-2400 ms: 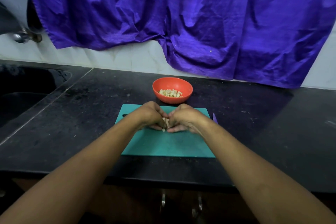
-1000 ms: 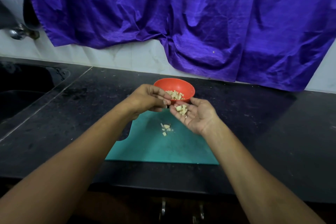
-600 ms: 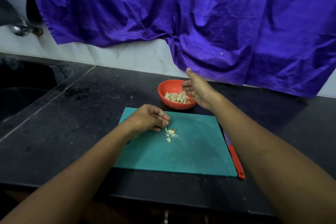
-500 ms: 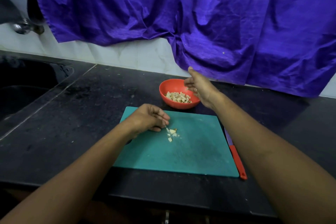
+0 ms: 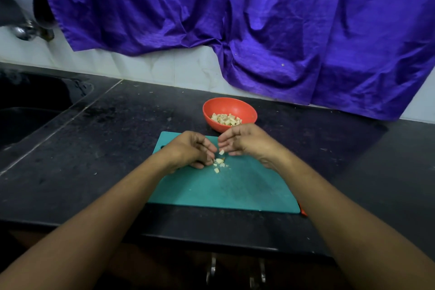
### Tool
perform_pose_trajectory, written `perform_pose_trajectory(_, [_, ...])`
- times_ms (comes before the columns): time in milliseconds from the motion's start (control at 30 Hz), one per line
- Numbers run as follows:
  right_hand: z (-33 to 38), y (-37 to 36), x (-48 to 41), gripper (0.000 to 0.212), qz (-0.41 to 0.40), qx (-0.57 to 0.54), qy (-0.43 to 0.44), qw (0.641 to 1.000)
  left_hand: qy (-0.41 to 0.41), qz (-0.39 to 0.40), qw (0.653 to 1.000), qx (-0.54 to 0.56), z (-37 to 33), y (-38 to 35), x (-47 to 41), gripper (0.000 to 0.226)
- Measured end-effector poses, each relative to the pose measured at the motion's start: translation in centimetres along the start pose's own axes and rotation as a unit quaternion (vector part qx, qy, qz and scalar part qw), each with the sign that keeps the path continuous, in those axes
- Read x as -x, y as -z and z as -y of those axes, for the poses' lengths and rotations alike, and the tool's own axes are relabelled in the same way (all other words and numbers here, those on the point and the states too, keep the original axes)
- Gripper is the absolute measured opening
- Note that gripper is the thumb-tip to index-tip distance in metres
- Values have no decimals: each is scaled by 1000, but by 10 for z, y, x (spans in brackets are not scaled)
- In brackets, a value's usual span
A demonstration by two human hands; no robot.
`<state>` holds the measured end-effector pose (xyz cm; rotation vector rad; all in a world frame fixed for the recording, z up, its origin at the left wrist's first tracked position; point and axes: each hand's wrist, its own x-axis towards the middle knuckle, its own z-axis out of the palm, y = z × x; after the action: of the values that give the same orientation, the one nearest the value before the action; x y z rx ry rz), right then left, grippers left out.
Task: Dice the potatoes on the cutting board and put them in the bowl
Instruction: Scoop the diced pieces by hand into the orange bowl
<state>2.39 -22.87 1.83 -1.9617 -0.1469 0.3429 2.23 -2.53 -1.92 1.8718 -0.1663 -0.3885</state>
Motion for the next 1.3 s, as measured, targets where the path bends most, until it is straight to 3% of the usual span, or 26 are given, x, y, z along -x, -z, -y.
perform_pose_trajectory(167, [-12,-13,1,32,-79,22,42,996,-21,-37,996,-81,-4,-7,4,22])
perform_pose_trajectory(267, [-16,-21,3,33,-86,44,47,994,-32,-61,992,-103,-5,-6,7,26])
perform_pose_trajectory(467, [-14,-14,4,26,-77,-84,44,993,-44,-133,974,-177,-5,4,10,21])
perform_pose_trajectory(667, [-19,-9,5,26,-100,129,-28,986,-5,-139,939,-315,-10,2,9,18])
perform_pose_trajectory(733, [-22,-16,4,26,-78,159,-24,984,-18,-128,944,-304,-14,-7,7,19])
perform_pose_trajectory(833, [-19,-20,6,29,-52,98,-22,994,-17,-71,981,-177,-18,-17,7,14])
perform_pose_trajectory(967, [-19,-5,6,29,-92,92,-19,991,-16,-54,996,-66,-15,-12,8,22])
perform_pose_trajectory(1100, [-25,-3,2,25,-39,118,-14,992,-32,-73,994,-68,-9,-9,8,23])
perform_pose_trajectory(1300, [-27,-7,-3,34,4,144,-2,990,-46,-93,985,-141,-5,-16,2,21])
